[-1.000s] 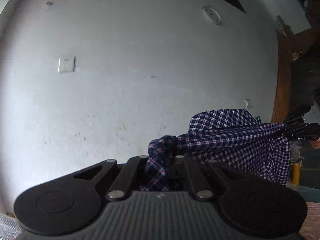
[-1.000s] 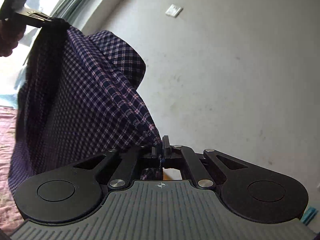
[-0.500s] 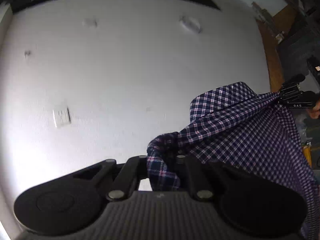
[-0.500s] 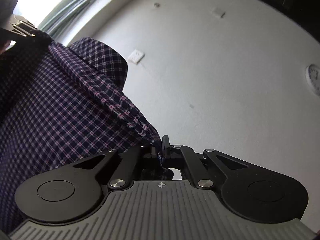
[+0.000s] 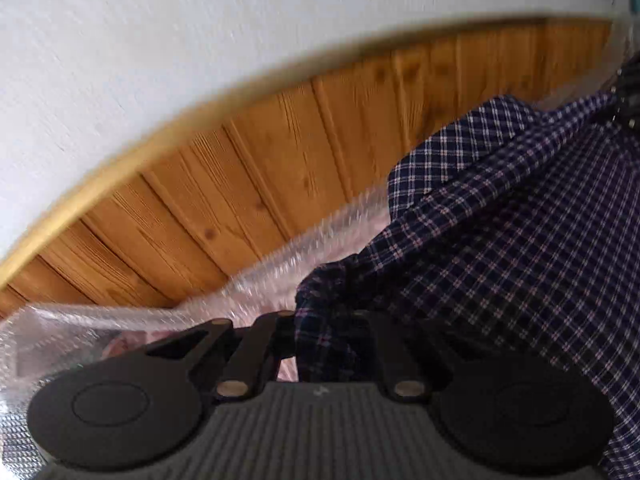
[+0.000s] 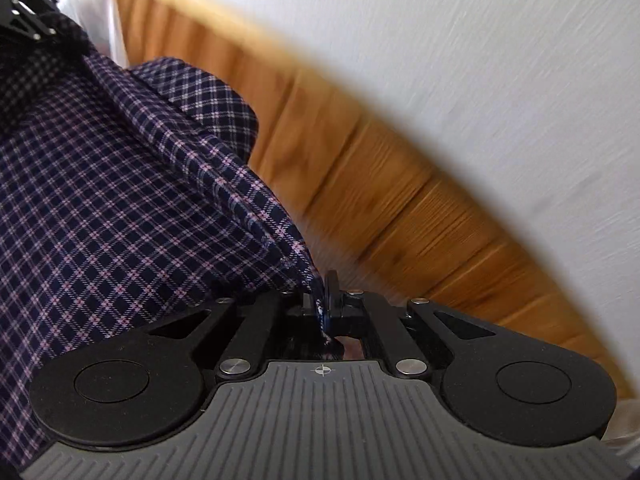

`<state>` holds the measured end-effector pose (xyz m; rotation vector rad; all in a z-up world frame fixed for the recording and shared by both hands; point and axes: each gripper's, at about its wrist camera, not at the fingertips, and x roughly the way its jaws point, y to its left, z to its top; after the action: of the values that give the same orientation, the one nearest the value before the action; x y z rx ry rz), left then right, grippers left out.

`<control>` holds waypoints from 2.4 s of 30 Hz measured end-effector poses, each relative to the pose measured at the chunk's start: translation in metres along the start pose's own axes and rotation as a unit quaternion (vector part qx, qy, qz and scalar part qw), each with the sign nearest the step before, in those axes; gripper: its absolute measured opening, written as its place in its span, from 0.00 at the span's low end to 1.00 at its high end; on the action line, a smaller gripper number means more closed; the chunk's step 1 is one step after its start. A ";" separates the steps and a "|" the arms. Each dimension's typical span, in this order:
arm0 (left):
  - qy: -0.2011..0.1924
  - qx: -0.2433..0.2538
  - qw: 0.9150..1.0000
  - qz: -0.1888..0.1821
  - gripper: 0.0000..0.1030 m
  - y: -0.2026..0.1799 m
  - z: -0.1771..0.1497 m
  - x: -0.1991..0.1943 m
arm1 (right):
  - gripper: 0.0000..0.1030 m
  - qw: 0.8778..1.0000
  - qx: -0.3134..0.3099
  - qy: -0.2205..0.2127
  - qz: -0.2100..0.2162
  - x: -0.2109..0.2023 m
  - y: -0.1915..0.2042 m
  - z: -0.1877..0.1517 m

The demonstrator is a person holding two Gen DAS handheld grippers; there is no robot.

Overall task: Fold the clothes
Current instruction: 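Lower the shirt flat onto the quilt and open both grippers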

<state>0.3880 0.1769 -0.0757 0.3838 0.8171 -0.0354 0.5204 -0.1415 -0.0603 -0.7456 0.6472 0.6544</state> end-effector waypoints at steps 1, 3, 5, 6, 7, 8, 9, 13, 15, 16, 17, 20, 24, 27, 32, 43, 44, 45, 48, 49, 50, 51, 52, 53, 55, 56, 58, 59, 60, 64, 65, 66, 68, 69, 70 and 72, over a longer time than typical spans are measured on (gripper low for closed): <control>0.031 0.002 1.000 0.003 0.06 -0.008 -0.002 0.042 | 0.00 1.000 0.001 0.016 0.007 0.034 0.006 -0.009; 0.092 0.006 0.996 0.009 0.05 -0.023 -0.007 0.127 | 0.00 0.999 0.003 0.044 0.020 0.098 0.016 -0.025; 0.124 0.004 0.992 0.016 0.05 -0.027 -0.011 0.180 | 0.00 0.998 0.005 0.049 0.033 0.131 0.023 -0.028; 0.119 -0.003 0.993 0.020 0.05 -0.021 -0.011 0.182 | 0.00 0.998 0.009 0.044 0.037 0.139 0.031 -0.022; 0.114 -0.009 0.993 0.024 0.06 -0.014 -0.012 0.185 | 0.00 0.998 0.020 0.038 0.038 0.139 0.027 -0.023; 0.105 -0.015 0.994 0.031 0.06 -0.008 -0.007 0.182 | 0.00 0.998 0.031 0.032 0.039 0.139 0.023 -0.023; 0.097 -0.019 0.994 0.037 0.06 -0.007 0.002 0.185 | 0.00 0.998 0.042 0.025 0.039 0.139 0.020 -0.024; 0.117 -0.040 0.991 0.040 0.06 -0.022 0.009 0.200 | 0.00 0.997 0.068 0.031 0.037 0.151 0.015 -0.033; 0.121 -0.034 0.990 0.057 0.11 -0.030 0.005 0.193 | 0.05 0.997 0.062 0.026 0.022 0.147 0.018 -0.040; 0.116 -0.037 0.990 0.073 0.21 -0.030 0.005 0.182 | 0.27 0.998 0.063 0.025 0.010 0.140 0.016 -0.044; 0.111 -0.041 0.989 0.090 0.31 -0.031 0.005 0.171 | 0.52 0.997 0.073 0.025 -0.005 0.129 0.011 -0.048; 0.064 -0.078 0.986 0.130 0.44 -0.030 0.003 0.115 | 0.53 0.993 0.109 -0.001 -0.043 0.080 -0.002 -0.059; 0.025 -0.118 0.992 -0.021 0.46 -0.055 -0.024 0.054 | 0.50 0.987 0.149 -0.049 0.036 0.015 0.023 -0.065; 0.091 -0.096 0.986 -0.106 0.38 -0.091 -0.063 0.060 | 0.48 0.984 0.142 -0.011 0.106 0.019 0.072 -0.079; 0.153 -0.098 0.977 -0.110 0.36 -0.097 -0.137 0.037 | 0.43 0.983 0.127 0.084 0.099 0.004 0.118 -0.139; 0.161 -0.189 0.967 -0.063 0.41 -0.096 -0.287 -0.125 | 0.85 0.942 0.319 0.103 0.014 -0.167 0.160 -0.236; 0.153 -0.219 0.961 -0.067 0.42 -0.097 -0.302 -0.143 | 0.86 0.932 0.347 0.102 0.020 -0.189 0.172 -0.249; 0.147 -0.249 0.955 -0.071 0.43 -0.099 -0.318 -0.160 | 0.87 0.922 0.374 0.100 0.026 -0.211 0.185 -0.263; 0.159 -0.336 0.925 -0.082 0.43 -0.105 -0.368 -0.192 | 0.90 0.912 0.392 0.113 0.039 -0.239 0.227 -0.298; 0.165 -0.358 0.915 -0.085 0.42 -0.107 -0.380 -0.202 | 0.90 0.914 0.388 0.118 0.032 -0.242 0.242 -0.307; 0.170 -0.380 0.905 -0.087 0.41 -0.109 -0.391 -0.213 | 0.87 0.915 0.383 0.122 0.026 -0.244 0.256 -0.317; 0.172 -0.391 0.900 -0.088 0.41 -0.110 -0.396 -0.222 | 0.84 0.918 0.377 0.122 0.022 -0.247 0.267 -0.324; 0.172 -0.400 0.896 -0.088 0.41 -0.111 -0.401 -0.229 | 0.74 0.922 0.370 0.116 0.019 -0.249 0.272 -0.328; 0.167 -0.401 0.897 -0.083 0.41 -0.112 -0.399 -0.238 | 0.61 0.924 0.365 0.109 0.018 -0.251 0.274 -0.331; 0.155 -0.396 0.902 -0.067 0.42 -0.114 -0.393 -0.254 | 0.39 0.925 0.368 0.095 0.019 -0.251 0.269 -0.337; 0.149 -0.394 0.905 -0.060 0.42 -0.115 -0.390 -0.263 | 0.33 0.921 0.380 0.084 0.026 -0.253 0.262 -0.338; 0.137 -0.397 0.906 -0.043 0.43 -0.115 -0.384 -0.277 | 0.33 0.911 0.406 0.063 0.047 -0.258 0.241 -0.341; 0.134 -0.408 0.902 -0.042 0.43 -0.116 -0.379 -0.276 | 0.34 0.906 0.416 0.053 0.058 -0.261 0.229 -0.342; 0.131 -0.420 0.897 -0.042 0.43 -0.118 -0.374 -0.273 | 0.37 0.904 0.420 0.048 0.063 -0.263 0.219 -0.344; 0.130 -0.442 0.887 -0.040 0.45 -0.132 -0.350 -0.262 | 0.44 0.928 0.366 0.060 0.035 -0.261 0.194 -0.352; 0.133 -0.439 0.888 -0.040 0.45 -0.139 -0.342 -0.258 | 0.44 0.931 0.356 0.064 0.038 -0.255 0.191 -0.356; 0.136 -0.436 0.889 -0.040 0.45 -0.146 -0.335 -0.254 | 0.45 0.933 0.352 0.061 0.051 -0.254 0.189 -0.360; 0.140 -0.431 0.891 -0.040 0.45 -0.160 -0.320 -0.248 | 0.57 0.937 0.339 0.036 0.081 -0.257 0.187 -0.363; 0.144 -0.426 0.893 -0.040 0.45 -0.168 -0.313 -0.244 | 0.61 0.943 0.322 0.021 0.082 -0.260 0.189 -0.361; 0.148 -0.420 0.894 -0.040 0.45 -0.176 -0.307 -0.241 | 0.64 0.949 0.305 0.006 0.083 -0.263 0.191 -0.359; 0.157 -0.411 0.897 -0.042 0.45 -0.191 -0.297 -0.235 | 0.67 0.960 0.270 -0.020 0.077 -0.265 0.194 -0.352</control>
<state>-0.0167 0.0754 -0.1523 -0.4619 1.0855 0.2943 0.1127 -0.3823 -0.1451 -0.1745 0.8078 0.5945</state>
